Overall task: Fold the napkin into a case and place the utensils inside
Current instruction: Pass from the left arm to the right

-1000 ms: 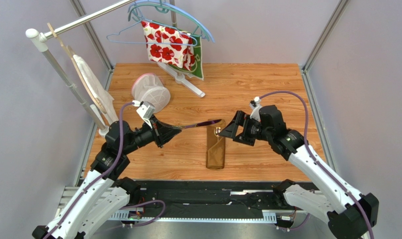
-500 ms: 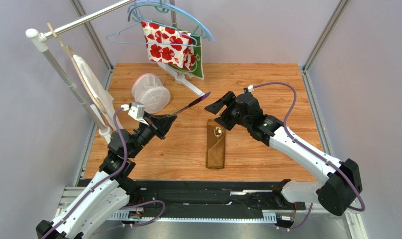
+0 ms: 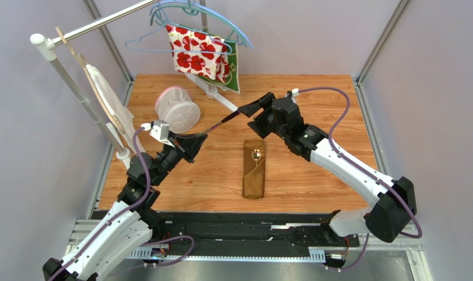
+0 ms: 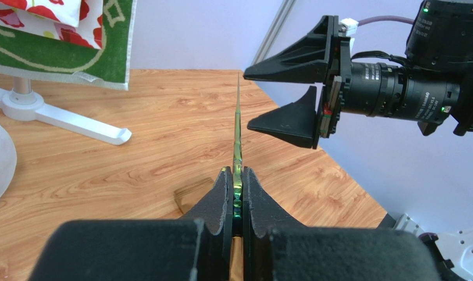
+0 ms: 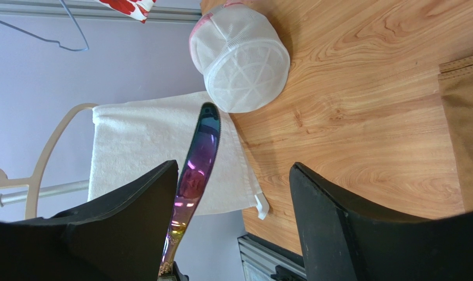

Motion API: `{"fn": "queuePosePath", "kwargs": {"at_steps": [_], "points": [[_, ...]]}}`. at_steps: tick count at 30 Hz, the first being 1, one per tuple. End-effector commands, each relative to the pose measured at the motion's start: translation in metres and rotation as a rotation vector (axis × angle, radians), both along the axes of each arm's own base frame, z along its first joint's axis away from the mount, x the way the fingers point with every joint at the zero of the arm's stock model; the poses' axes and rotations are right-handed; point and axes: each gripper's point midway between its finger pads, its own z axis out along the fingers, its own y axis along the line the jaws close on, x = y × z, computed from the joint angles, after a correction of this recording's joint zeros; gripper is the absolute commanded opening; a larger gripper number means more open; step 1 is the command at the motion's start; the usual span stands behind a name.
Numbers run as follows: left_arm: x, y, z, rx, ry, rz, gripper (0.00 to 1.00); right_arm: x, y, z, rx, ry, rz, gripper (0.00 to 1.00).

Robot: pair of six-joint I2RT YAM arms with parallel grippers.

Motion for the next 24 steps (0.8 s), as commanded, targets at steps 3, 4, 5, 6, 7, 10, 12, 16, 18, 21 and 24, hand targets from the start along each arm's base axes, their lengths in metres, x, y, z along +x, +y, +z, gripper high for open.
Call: {"fn": "queuePosePath", "kwargs": {"at_steps": [3, 4, 5, 6, 7, 10, 12, 16, 18, 21, 24], "points": [[-0.003, 0.002, 0.021, -0.033, -0.081, 0.003, 0.00, 0.017, 0.019, 0.028, 0.078, -0.040, -0.025, 0.68], [-0.003, 0.002, 0.020, -0.036, -0.079, 0.004, 0.00, 0.018, 0.023, 0.029, 0.082, -0.040, -0.021, 0.66], [-0.003, 0.003, 0.020, -0.038, -0.081, 0.009, 0.00, 0.017, 0.027, 0.028, 0.079, -0.035, -0.018, 0.62], [-0.003, 0.004, 0.020, -0.039, -0.079, 0.011, 0.00, 0.017, 0.029, 0.027, 0.080, -0.032, -0.017, 0.62], [-0.003, 0.004, 0.020, -0.037, -0.080, 0.013, 0.00, 0.018, 0.030, 0.030, 0.091, -0.033, -0.021, 0.62], [-0.003, 0.006, 0.017, -0.031, -0.073, 0.022, 0.00, 0.017, 0.034, 0.029, 0.107, -0.022, -0.022, 0.51], [-0.002, 0.006, 0.016, -0.027, -0.073, 0.024, 0.00, 0.015, 0.036, 0.029, 0.111, -0.022, -0.022, 0.49], [0.000, 0.007, 0.014, -0.023, -0.071, 0.037, 0.00, 0.013, 0.038, 0.032, 0.121, -0.017, -0.028, 0.44], [0.000, 0.008, 0.015, -0.020, -0.077, 0.040, 0.00, 0.013, 0.041, 0.031, 0.121, -0.007, -0.023, 0.44], [0.000, 0.006, 0.015, -0.023, -0.074, 0.031, 0.00, 0.012, 0.047, 0.030, 0.143, 0.009, -0.006, 0.27], [-0.004, -0.001, 0.014, -0.022, -0.053, -0.015, 0.00, 0.014, 0.052, 0.028, 0.134, 0.007, 0.010, 0.01]]}}
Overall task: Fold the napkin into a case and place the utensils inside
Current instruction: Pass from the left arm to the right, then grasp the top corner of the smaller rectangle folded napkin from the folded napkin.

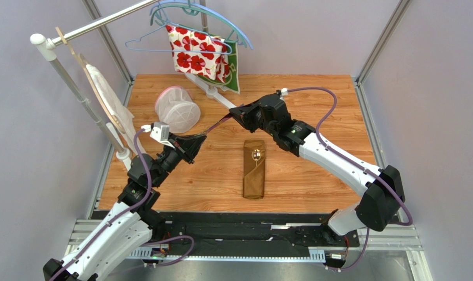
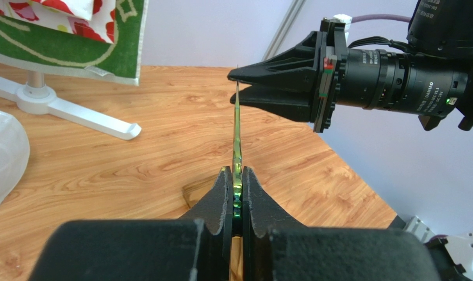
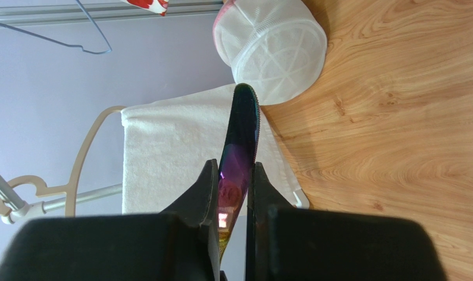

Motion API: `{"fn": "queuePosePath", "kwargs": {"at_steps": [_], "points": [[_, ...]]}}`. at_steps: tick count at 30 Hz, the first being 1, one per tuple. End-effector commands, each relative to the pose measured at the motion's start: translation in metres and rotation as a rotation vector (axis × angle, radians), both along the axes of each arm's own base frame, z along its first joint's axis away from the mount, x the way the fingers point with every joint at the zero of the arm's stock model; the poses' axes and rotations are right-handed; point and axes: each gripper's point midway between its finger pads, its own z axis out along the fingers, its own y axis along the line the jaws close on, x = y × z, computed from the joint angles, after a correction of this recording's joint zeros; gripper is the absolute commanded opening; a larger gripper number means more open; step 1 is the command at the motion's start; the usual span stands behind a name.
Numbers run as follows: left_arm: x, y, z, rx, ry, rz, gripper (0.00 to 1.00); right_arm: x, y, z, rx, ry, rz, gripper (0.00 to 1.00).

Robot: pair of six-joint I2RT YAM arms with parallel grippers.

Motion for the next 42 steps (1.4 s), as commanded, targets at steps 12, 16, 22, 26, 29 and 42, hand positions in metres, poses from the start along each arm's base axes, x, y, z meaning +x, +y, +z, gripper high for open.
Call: {"fn": "queuePosePath", "kwargs": {"at_steps": [12, 16, 22, 26, 29, 42], "points": [[-0.021, 0.004, -0.019, 0.026, 0.234, -0.029, 0.65, 0.028, -0.021, 0.020, -0.117, -0.182, 0.005, 0.00], [-0.031, 0.021, -0.033, 0.047, 0.367, 0.038, 0.70, 0.036, -0.036, 0.021, -0.355, -0.285, 0.054, 0.00], [-0.044, 0.003, -0.079, 0.042, 0.593, -0.047, 0.47, 0.050, -0.046, -0.001, -0.709, -0.362, 0.218, 0.00], [-0.054, -0.048, -0.098, -0.058, 0.636, -0.337, 0.38, 0.060, -0.046, -0.022, -0.861, -0.355, 0.315, 0.00], [-0.059, -0.074, -0.112, -0.060, 0.680, -0.431, 0.26, 0.070, -0.051, -0.040, -0.967, -0.326, 0.345, 0.00], [-0.059, -0.152, -0.165, -0.077, 0.798, -0.553, 0.05, 0.079, -0.053, -0.099, -1.113, -0.215, 0.432, 0.00]]}}
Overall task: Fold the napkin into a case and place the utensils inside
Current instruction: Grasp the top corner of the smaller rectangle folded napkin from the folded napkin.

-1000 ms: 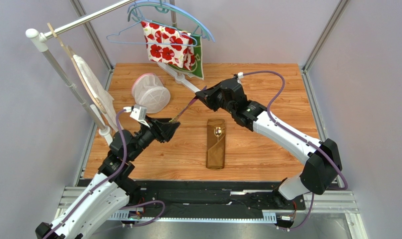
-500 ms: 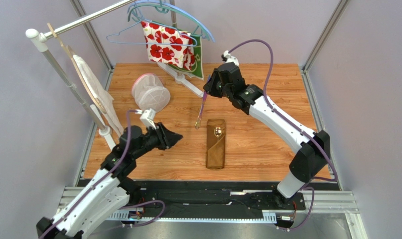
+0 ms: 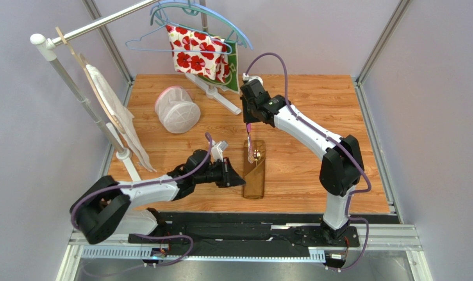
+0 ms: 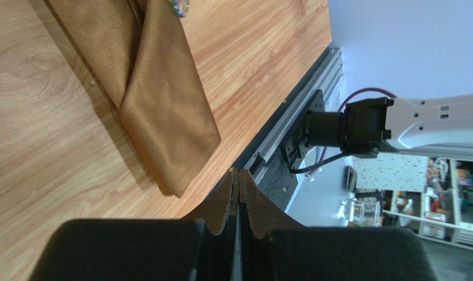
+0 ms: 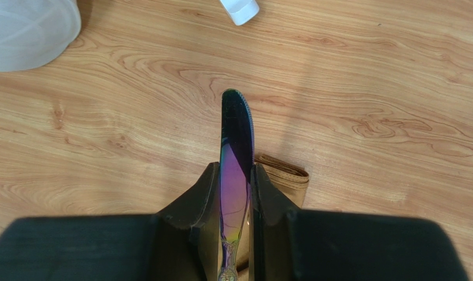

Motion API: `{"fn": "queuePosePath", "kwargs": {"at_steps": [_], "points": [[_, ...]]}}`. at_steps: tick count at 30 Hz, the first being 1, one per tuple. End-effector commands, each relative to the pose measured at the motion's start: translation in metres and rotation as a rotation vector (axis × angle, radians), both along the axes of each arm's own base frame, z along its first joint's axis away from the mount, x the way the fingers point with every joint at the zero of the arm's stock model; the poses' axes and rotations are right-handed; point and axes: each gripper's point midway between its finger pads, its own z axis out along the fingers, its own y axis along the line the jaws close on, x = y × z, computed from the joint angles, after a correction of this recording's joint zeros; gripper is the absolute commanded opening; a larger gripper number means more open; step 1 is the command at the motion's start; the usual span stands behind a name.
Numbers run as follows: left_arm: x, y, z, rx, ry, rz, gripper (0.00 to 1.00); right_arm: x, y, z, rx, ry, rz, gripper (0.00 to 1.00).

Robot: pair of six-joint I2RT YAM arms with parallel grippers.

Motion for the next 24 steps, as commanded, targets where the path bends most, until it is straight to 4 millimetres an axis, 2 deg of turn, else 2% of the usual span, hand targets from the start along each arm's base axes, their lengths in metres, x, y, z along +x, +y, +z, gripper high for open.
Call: {"fn": "queuePosePath", "kwargs": {"at_steps": [1, 2, 4, 5, 10, 24], "points": [[0.012, -0.028, 0.013, -0.133, -0.022, -0.015, 0.04, 0.009, -0.001, 0.011, -0.035, -0.050, -0.004, 0.00], [0.013, -0.034, 0.016, -0.156, -0.027, -0.023, 0.03, 0.008, -0.001, 0.009, -0.036, -0.045, -0.011, 0.00], [0.014, -0.038, 0.003, -0.151, 0.000, -0.023, 0.01, 0.009, -0.002, 0.004, -0.056, -0.046, -0.030, 0.00], [0.015, -0.041, 0.006, -0.176, -0.005, -0.024, 0.00, 0.010, -0.002, 0.002, -0.056, -0.045, -0.034, 0.00], [0.011, -0.046, -0.008, -0.163, 0.023, -0.036, 0.00, 0.011, 0.002, -0.005, -0.050, -0.046, -0.057, 0.00], [-0.008, -0.031, -0.040, -0.103, 0.099, -0.030, 0.00, 0.009, 0.011, -0.032, -0.064, -0.038, -0.104, 0.00]]}}
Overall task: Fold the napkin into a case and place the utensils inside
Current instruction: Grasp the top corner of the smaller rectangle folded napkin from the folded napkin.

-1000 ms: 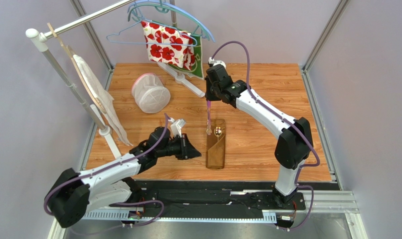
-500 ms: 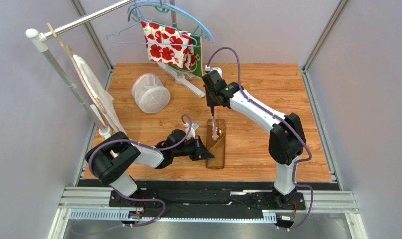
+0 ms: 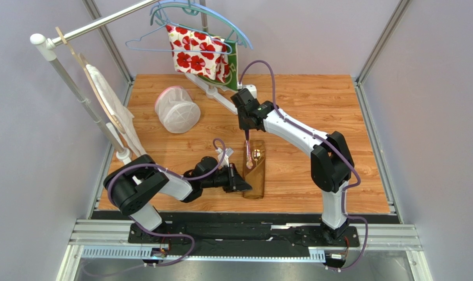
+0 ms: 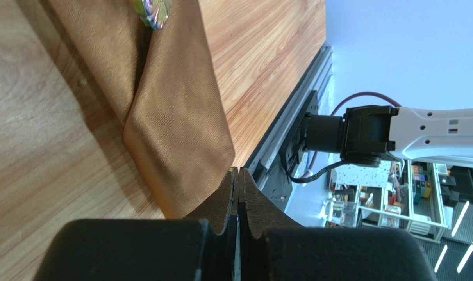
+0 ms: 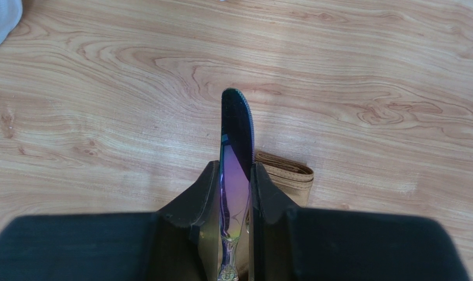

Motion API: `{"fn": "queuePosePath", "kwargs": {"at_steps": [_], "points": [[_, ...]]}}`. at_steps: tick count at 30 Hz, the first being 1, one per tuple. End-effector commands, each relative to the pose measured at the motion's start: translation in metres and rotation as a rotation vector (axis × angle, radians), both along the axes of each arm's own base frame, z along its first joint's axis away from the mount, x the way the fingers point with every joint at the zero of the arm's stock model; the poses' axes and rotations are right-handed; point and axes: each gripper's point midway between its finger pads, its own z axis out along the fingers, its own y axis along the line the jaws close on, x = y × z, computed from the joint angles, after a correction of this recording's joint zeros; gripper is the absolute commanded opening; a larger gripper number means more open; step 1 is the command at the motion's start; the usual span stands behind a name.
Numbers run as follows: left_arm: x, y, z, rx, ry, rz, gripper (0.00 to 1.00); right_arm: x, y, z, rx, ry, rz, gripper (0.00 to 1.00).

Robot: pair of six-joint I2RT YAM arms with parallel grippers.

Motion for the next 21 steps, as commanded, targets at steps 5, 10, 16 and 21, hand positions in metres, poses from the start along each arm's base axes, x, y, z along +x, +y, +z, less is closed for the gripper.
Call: {"fn": "queuePosePath", "kwargs": {"at_steps": [5, 10, 16, 21], "points": [[-0.009, -0.001, -0.006, -0.006, 0.000, -0.020, 0.00, 0.012, 0.007, 0.004, 0.029, -0.066, -0.046, 0.00], [-0.011, 0.001, -0.010, 0.001, 0.002, -0.020, 0.00, 0.006, 0.009, -0.007, 0.019, -0.042, -0.037, 0.00], [-0.011, 0.002, -0.015, 0.011, 0.007, -0.016, 0.00, -0.003, 0.011, -0.018, 0.014, -0.013, -0.033, 0.00], [-0.011, 0.004, -0.021, 0.025, 0.016, -0.010, 0.00, -0.010, 0.012, -0.023, 0.023, 0.019, -0.030, 0.00]]}}
